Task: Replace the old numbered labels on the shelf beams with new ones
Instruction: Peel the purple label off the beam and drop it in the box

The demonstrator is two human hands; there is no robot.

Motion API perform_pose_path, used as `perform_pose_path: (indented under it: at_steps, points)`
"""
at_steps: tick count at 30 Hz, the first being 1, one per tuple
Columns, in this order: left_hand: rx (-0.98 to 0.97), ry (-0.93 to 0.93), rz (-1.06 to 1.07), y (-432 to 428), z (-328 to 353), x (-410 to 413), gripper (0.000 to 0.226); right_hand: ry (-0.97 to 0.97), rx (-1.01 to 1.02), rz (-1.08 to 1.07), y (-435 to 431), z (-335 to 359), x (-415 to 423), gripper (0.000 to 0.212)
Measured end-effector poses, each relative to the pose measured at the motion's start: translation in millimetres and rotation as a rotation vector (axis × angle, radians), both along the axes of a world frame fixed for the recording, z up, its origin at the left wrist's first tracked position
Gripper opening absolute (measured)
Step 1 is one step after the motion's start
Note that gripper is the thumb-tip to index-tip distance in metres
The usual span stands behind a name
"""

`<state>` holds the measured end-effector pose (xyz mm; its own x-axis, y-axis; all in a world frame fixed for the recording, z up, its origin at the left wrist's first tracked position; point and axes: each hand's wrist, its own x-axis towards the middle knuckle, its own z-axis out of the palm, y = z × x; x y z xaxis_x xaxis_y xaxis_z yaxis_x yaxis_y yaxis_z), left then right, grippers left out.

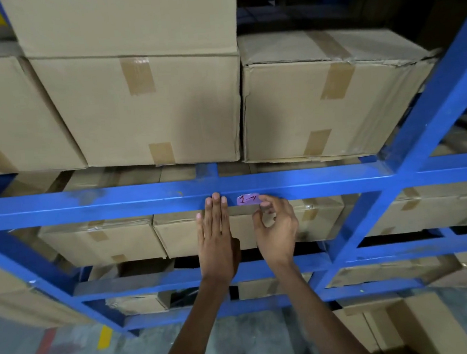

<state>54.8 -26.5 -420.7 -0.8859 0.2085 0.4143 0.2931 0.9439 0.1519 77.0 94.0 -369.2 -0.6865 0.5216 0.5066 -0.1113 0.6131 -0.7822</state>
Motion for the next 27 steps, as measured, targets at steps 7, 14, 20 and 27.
perform_pose_path:
  at_steps: [7, 14, 20, 27]
  points:
    - [-0.056, 0.001, 0.020, -2.0, 5.0, 2.5, 0.103, -0.041, -0.090, -0.100, 0.2, -1.6, 1.2, 0.024]
    - [-0.054, -0.012, 0.023, -1.4, 4.8, 3.7, 0.103, -0.094, -0.202, -0.116, -1.1, 1.3, -1.4, 0.016]
    - [-0.061, -0.015, 0.013, -3.4, 6.4, 5.2, 0.100, -0.142, -0.283, -0.123, -3.6, 5.1, -3.6, 0.013]
    - [-0.049, -0.023, -0.002, -5.2, 8.5, 7.0, 0.099, -0.110, -0.447, -0.161, -1.7, 3.9, 0.2, 0.014]
